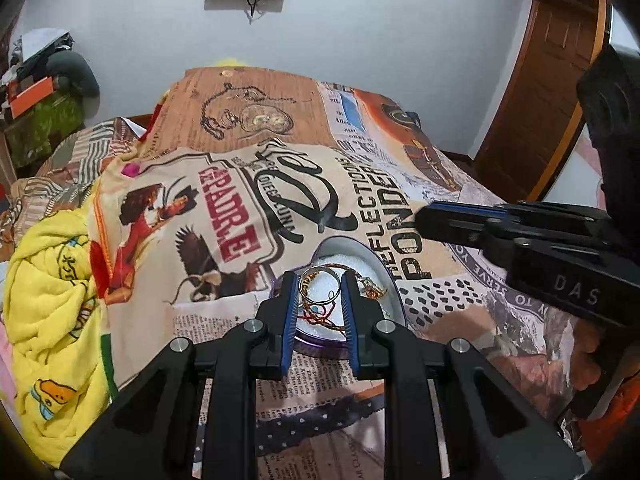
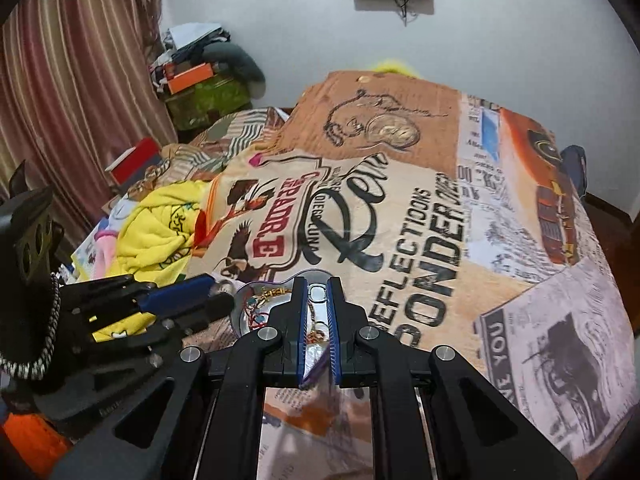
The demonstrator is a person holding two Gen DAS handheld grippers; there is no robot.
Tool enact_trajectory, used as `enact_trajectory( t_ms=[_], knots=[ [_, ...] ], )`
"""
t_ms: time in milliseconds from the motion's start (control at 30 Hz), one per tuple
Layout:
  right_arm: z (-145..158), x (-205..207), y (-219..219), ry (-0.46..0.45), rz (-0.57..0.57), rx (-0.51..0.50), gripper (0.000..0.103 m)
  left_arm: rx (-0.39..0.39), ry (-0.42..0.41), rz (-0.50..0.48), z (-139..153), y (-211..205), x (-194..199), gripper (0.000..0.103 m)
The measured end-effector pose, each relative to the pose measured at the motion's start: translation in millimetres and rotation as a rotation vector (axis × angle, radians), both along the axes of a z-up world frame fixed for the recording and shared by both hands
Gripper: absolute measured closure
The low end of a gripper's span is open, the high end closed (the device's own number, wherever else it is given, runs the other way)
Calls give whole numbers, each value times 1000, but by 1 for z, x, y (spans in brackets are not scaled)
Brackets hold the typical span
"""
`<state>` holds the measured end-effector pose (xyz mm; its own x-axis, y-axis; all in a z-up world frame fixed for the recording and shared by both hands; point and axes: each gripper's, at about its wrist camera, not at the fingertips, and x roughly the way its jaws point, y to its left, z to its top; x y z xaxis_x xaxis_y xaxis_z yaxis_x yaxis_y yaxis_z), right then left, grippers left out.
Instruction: Organize jewelry
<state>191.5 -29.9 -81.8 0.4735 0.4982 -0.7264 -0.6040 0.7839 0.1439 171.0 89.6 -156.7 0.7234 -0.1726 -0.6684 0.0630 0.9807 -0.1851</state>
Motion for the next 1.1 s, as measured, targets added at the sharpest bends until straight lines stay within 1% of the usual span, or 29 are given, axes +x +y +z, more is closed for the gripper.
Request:
enact_trajectory(
  t_ms=[400, 600, 700, 800, 833, 867, 900, 933, 967, 1100],
  knots=[
    [-28, 18, 8, 83, 1, -21, 95, -11, 42, -21, -22, -5, 18, 83],
    [-37, 23, 12, 99, 9, -32, 95, 7, 54, -26, -27, -7, 22, 83],
    [-38, 22, 13, 90, 17, -38, 95, 21, 51, -22, -27, -7, 22, 83],
    [-38, 23, 14, 103, 27, -45, 95, 24, 50, -15, -25, -5, 21, 83],
    [-37, 23, 14, 109, 29, -47, 94, 25, 48, -12, -24, -4, 21, 83],
    [-37, 24, 14, 113, 26, -51, 90, 27, 47, -8, -23, -4, 20, 82],
    [-37, 24, 14, 113, 21, -56, 86, 29, 46, -5, -22, -3, 19, 79],
    [-35, 23, 13, 106, 14, -57, 80, 34, 44, 1, -21, -3, 18, 76],
    [-33, 22, 12, 94, 10, -55, 76, 40, 41, 8, -19, -2, 17, 75],
    [-23, 17, 7, 63, -2, -47, 75, 44, 32, 29, -12, 4, 14, 75]
  ],
)
